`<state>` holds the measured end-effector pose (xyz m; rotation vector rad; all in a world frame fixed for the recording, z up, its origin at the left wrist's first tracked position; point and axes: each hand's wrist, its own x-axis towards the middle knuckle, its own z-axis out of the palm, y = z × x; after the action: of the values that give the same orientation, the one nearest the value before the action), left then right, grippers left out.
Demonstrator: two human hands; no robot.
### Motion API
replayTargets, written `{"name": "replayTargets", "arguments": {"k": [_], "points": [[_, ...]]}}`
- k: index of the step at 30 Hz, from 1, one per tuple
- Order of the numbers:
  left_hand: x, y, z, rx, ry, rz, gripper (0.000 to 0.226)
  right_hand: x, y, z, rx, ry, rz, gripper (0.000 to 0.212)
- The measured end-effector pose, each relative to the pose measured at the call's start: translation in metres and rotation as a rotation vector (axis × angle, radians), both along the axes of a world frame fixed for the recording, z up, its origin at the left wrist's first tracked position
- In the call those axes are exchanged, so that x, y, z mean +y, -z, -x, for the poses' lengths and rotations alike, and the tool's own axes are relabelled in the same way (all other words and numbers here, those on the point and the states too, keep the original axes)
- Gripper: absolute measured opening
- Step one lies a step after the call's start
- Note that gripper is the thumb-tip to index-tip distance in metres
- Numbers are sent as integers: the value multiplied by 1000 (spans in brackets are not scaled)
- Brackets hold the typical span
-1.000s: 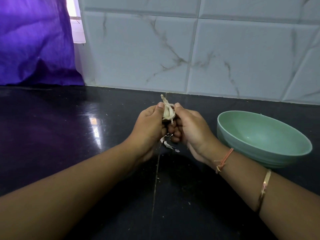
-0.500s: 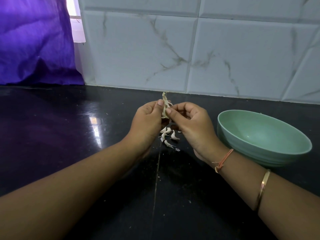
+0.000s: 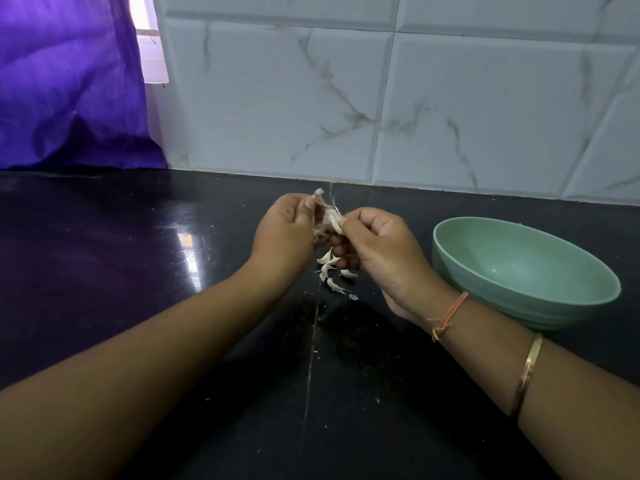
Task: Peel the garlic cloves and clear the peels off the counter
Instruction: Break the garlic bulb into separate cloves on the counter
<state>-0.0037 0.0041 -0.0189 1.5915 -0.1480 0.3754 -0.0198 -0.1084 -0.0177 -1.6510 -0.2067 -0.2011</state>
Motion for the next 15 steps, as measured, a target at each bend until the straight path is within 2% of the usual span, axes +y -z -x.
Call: {"name": "replayTargets", "arguments": {"k": [4, 8, 11, 15], "points": [[5, -7, -2, 32, -34, 154, 26, -4, 2, -2, -1, -7, -29, 17], [10, -4, -3, 100, -36, 39, 35, -6, 3, -3, -4, -16, -78, 15], [9, -5, 0, 194, -9, -1, 22, -6, 2, -3, -2, -17, -117, 11], [6, -1, 6, 119, 106, -52, 26, -6, -1, -1, -8, -10, -167, 2]]}}
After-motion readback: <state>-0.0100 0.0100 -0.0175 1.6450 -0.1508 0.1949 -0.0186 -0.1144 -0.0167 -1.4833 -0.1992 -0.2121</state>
